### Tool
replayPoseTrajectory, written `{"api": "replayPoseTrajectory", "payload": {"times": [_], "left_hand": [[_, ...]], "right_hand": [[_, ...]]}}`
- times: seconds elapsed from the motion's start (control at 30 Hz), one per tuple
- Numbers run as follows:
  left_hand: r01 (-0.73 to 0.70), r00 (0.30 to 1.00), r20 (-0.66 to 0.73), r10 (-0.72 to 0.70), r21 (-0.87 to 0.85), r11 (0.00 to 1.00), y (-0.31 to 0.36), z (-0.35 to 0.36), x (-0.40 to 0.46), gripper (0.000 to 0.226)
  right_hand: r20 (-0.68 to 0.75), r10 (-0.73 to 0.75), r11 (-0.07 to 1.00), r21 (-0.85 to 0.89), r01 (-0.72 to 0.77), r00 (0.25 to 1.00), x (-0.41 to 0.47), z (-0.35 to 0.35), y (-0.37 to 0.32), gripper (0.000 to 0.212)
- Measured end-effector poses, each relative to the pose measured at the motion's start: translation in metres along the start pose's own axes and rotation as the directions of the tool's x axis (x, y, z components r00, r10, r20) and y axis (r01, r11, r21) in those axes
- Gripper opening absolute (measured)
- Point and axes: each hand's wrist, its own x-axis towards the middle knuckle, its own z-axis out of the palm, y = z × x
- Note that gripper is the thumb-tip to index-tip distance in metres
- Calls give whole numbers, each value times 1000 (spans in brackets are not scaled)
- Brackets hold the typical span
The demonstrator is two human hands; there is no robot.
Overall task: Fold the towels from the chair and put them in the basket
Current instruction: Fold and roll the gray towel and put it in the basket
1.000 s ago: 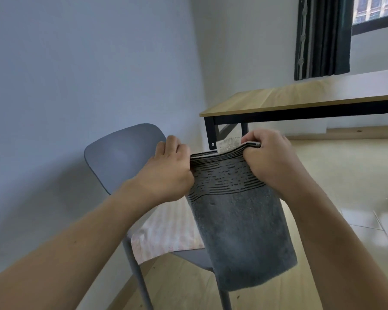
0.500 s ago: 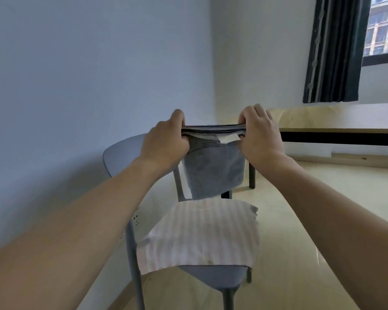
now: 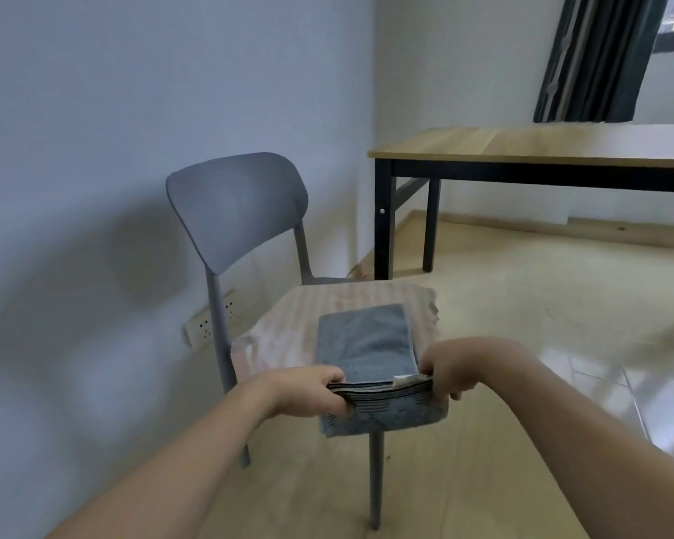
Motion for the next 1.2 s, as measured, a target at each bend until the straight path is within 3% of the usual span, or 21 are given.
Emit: {"api": "replayPoseTrajectory", "payload": {"times": [0.17,0.3,0.47,0.57,0.67,0.77,0.87,1.0,1.13,1.2], "left_hand": [[-12,978,-208,-27,-184,983,-4,-24,21,10],[-33,916,-385,-111,-349,937,-10,-49,60,13],[-46,842,-500,-202,-440,897,-30,-66,126,6],[45,834,-490,-253,-398,916,-46,-70,165,14],[210,842,-454,-292,-222,952,-60,-70,193,31],[245,868,-406,-288,-155,957,-67,-68,208,38],[229,886,-368,-281,-180,957,-70,-71,210,34],[157,909,-370,-194,-129,979,-62,-78,194,6],[52,876,-480,-53,-16,999,-31,-101,157,14],[10,826,-563,-15,-13,1000,-12,-119,131,11]], "right_hand": [[-84,34,996,80,-27,996,26,-27,9,9],[-281,21,982,187,33,960,59,-55,15,2],[-446,55,982,185,32,893,116,-73,20,22],[-446,89,977,214,10,890,155,-74,25,27],[-404,130,978,201,-51,906,186,-69,30,35],[-356,158,985,126,-120,921,203,-62,34,38],[-345,167,981,149,-122,924,208,-59,37,42],[-371,169,959,277,-65,913,198,-63,34,31],[-401,142,853,514,94,905,154,-86,23,17],[-466,141,810,562,169,874,122,-103,20,10]]}}
